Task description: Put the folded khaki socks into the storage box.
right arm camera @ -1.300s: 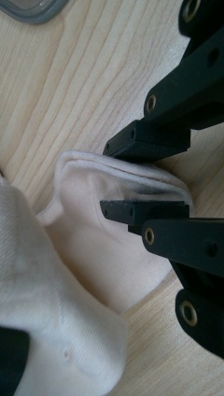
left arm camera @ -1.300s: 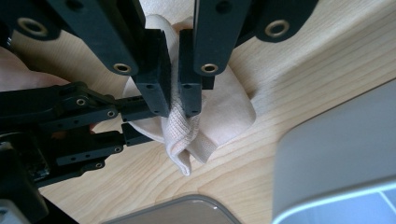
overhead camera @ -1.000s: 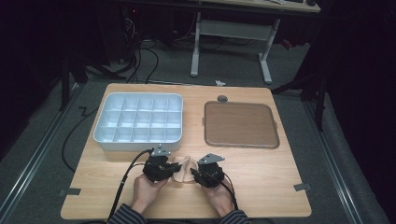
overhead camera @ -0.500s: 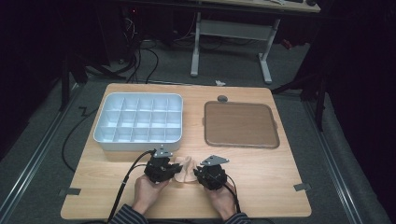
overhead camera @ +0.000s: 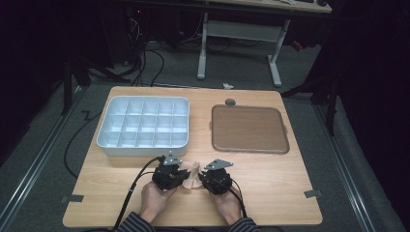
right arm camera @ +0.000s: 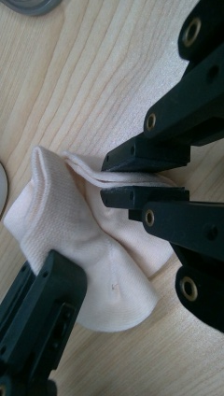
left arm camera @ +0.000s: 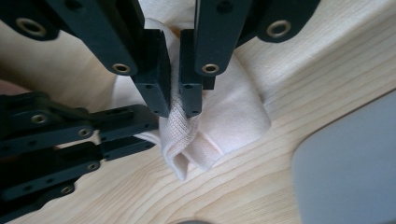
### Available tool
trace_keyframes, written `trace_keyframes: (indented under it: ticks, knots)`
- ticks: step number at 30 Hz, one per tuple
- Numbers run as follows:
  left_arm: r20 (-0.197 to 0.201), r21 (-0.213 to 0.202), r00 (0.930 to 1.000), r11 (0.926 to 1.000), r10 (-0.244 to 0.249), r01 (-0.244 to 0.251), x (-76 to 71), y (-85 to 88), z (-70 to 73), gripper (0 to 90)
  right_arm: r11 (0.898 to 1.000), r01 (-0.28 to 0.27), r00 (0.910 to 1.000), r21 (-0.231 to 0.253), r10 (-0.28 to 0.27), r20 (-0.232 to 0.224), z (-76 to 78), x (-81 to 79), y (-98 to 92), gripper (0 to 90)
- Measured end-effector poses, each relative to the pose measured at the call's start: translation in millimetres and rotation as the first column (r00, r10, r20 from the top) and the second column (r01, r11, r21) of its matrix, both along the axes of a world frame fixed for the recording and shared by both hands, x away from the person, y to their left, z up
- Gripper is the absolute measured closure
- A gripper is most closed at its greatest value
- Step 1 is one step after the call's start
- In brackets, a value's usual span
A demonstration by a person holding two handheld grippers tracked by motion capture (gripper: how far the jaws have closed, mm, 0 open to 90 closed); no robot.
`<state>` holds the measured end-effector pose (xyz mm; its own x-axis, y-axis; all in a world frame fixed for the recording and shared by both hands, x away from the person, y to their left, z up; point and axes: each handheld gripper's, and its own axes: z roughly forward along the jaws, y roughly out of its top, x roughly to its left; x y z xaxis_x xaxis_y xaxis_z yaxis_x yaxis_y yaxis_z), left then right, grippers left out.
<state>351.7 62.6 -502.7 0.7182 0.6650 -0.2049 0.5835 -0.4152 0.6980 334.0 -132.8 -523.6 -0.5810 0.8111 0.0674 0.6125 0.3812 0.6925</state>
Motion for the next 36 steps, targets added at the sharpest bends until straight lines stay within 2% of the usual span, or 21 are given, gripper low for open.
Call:
trace_keyframes:
  ticks: [6, 11, 14, 15, 20, 24, 30, 33, 36]
  knots:
    - [-0.023, 0.028, 0.9997, 0.9996, -0.005, 0.006, 2.3, -2.1, -8.6, 82.9, 1.000, -0.004, 1.0000, -0.006, 0.004, 0.002, -0.3, 0.6, -0.6, 81.4]
    - [-0.041, 0.003, 0.9991, 0.9999, -0.010, 0.010, 3.6, 0.5, -10.3, 82.1, 1.000, -0.002, 1.0000, -0.005, 0.002, 0.000, -0.4, 1.0, -0.6, 81.1]
    - [-0.045, -0.018, 0.9989, 0.9998, -0.010, 0.009, 2.8, 2.7, -9.2, 75.2, 1.000, -0.003, 1.0000, -0.007, 0.003, 0.001, -0.4, 1.2, -0.7, 80.6]
    - [-0.034, -0.017, 0.9994, 0.9998, -0.010, 0.009, 1.3, 3.1, -8.4, 72.4, 1.000, -0.001, 1.0000, -0.005, 0.001, -0.001, -0.4, 1.2, -0.7, 80.4]
    - [-0.018, -0.067, 0.9996, 0.9975, -0.022, 0.021, -2.7, 7.0, -2.5, 62.5, 1.000, -0.001, 1.0000, -0.003, 0.001, -0.003, -0.4, 1.6, -1.4, 78.5]
    - [0.019, -0.115, 0.9998, 0.9932, -0.011, 0.013, -4.6, 13.7, 4.8, 61.3, 1.000, -0.003, 1.0000, 0.002, 0.003, -0.002, -0.1, 1.0, -2.6, 75.6]
    - [0.014, -0.153, 0.9996, 0.9880, 0.025, -0.023, -1.0, 26.4, 8.7, 61.3, 1.000, 0.010, 0.9999, 0.023, -0.010, 0.011, 4.2, -2.1, -7.0, 72.6]
    - [0.008, -0.151, 0.9988, 0.9874, 0.047, -0.046, 1.6, 32.4, 8.7, 61.5, 1.000, 0.007, 0.9998, 0.018, -0.007, 0.019, 6.0, -4.0, -9.2, 72.6]
    - [-0.001, -0.116, 0.9981, 0.9913, 0.061, -0.061, 5.4, 35.9, 4.4, 61.7, 1.000, 0.008, 0.9997, 0.022, -0.009, 0.023, 8.0, -5.9, -11.2, 72.8]
